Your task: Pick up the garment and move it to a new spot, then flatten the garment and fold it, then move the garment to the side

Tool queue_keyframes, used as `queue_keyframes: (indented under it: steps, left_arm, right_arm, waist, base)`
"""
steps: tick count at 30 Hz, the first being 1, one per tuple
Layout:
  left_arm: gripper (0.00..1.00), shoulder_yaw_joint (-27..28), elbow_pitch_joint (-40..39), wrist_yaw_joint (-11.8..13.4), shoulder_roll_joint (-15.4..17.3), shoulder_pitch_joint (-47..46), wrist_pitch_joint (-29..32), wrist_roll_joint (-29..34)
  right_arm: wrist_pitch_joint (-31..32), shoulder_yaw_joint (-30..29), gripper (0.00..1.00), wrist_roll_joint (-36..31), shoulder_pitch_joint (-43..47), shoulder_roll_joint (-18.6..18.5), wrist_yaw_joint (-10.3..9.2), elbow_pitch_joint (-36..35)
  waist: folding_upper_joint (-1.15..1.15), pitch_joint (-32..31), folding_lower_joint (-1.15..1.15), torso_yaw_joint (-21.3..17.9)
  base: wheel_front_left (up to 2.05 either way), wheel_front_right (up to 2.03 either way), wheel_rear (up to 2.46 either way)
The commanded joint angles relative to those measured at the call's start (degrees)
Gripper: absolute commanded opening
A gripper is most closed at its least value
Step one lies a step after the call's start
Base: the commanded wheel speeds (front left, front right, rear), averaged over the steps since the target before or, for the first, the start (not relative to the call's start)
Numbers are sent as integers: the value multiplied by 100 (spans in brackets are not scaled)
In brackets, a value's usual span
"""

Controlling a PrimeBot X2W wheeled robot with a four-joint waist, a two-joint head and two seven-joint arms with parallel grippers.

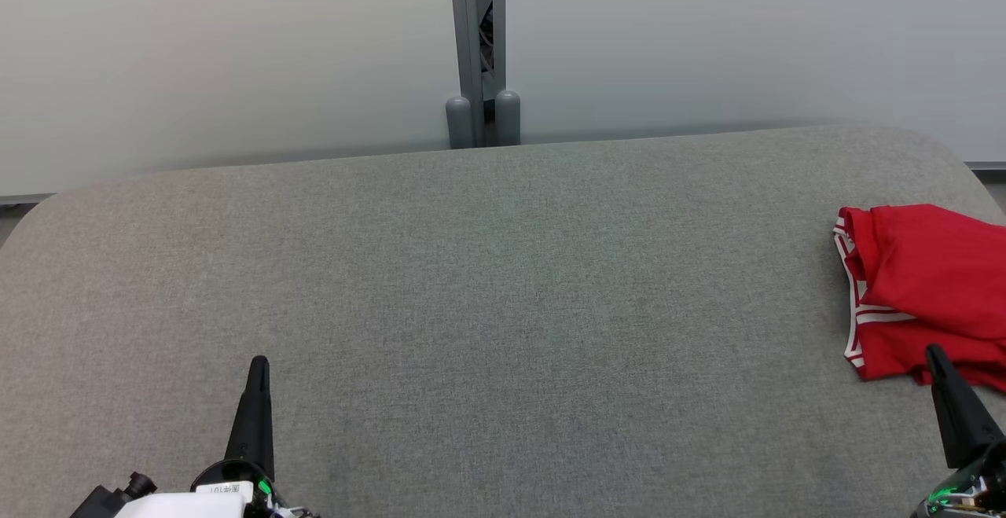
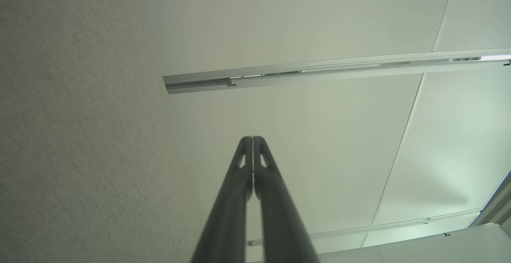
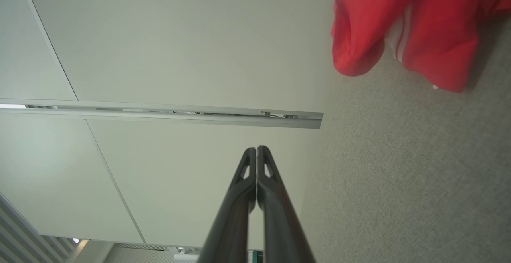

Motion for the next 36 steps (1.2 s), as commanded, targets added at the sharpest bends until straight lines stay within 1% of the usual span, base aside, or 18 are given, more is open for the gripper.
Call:
queue_keyframes:
  steps: [1,36]
  left_arm:
    - [0,25,-4,-23,10,8,3,16]
    - [0,30,-4,-23,6,8,9,20]
  right_arm:
    - [24,-9,0,-29,-61,-8,0,3]
    - [70,-52,0,-51,-67,25,0,6]
  waist:
    - [0,0,0,0]
    - [0,0,0,0]
  base:
    - [0,0,0]
    - [0,0,0]
